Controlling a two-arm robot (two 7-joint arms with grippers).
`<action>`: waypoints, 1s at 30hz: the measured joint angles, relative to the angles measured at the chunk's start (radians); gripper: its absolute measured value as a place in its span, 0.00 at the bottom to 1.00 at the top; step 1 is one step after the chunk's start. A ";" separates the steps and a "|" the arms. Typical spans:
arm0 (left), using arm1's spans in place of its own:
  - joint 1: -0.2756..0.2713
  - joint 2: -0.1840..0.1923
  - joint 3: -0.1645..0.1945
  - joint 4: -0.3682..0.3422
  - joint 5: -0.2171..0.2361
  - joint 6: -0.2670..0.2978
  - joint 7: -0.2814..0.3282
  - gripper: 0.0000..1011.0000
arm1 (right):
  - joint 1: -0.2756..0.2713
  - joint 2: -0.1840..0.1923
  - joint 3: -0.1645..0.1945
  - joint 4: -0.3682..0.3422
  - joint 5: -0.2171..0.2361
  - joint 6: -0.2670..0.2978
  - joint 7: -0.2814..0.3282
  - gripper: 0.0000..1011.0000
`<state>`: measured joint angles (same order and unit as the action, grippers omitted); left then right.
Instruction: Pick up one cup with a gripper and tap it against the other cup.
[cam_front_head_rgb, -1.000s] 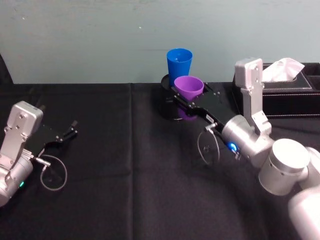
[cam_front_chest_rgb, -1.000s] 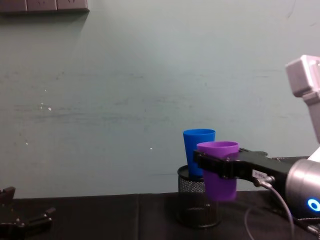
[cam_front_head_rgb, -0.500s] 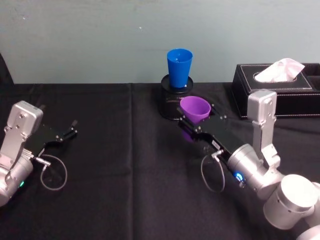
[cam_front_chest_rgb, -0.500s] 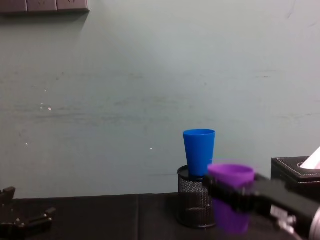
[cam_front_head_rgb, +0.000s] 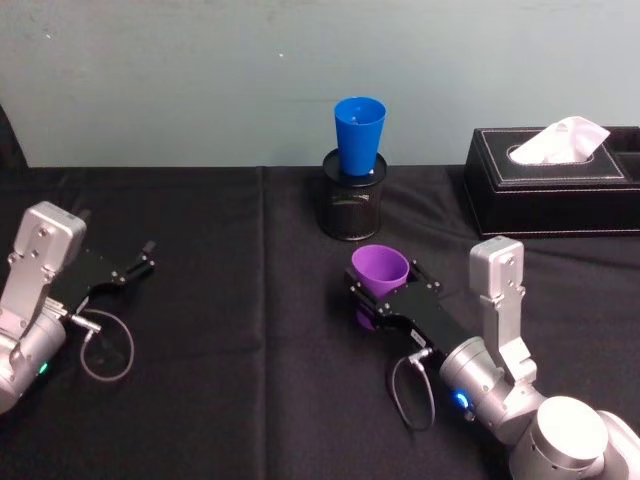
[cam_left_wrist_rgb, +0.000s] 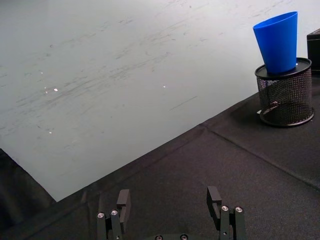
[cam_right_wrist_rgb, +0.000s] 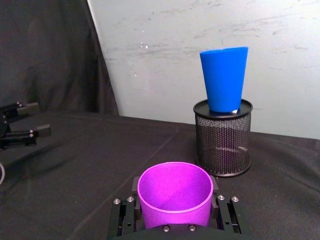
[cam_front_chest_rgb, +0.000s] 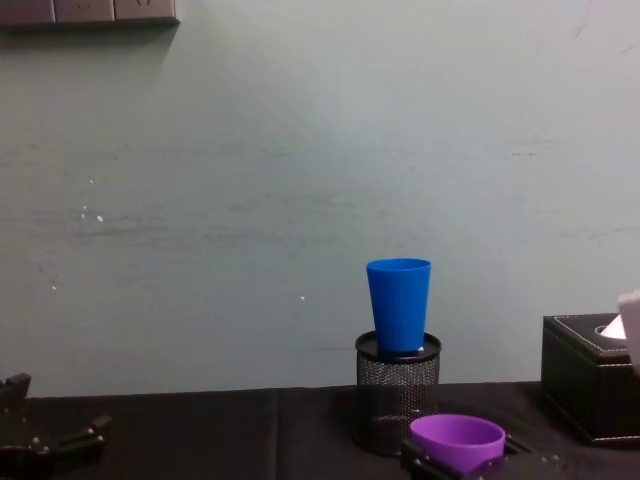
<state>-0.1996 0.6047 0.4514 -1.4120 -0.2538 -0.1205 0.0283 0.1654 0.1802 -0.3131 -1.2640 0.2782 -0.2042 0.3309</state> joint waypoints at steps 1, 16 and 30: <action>0.000 0.000 0.000 0.000 0.000 0.000 0.000 0.99 | 0.001 -0.003 0.000 0.009 -0.004 -0.004 0.000 0.73; 0.000 0.000 0.000 0.000 0.000 0.000 0.000 0.99 | -0.004 -0.003 0.011 -0.013 -0.008 0.025 0.013 0.99; 0.000 0.000 0.000 0.000 0.000 0.000 0.000 0.99 | -0.049 0.042 0.068 -0.216 -0.055 0.092 -0.088 0.99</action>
<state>-0.1995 0.6047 0.4514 -1.4119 -0.2539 -0.1206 0.0283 0.1164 0.2218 -0.2450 -1.4801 0.2232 -0.1124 0.2430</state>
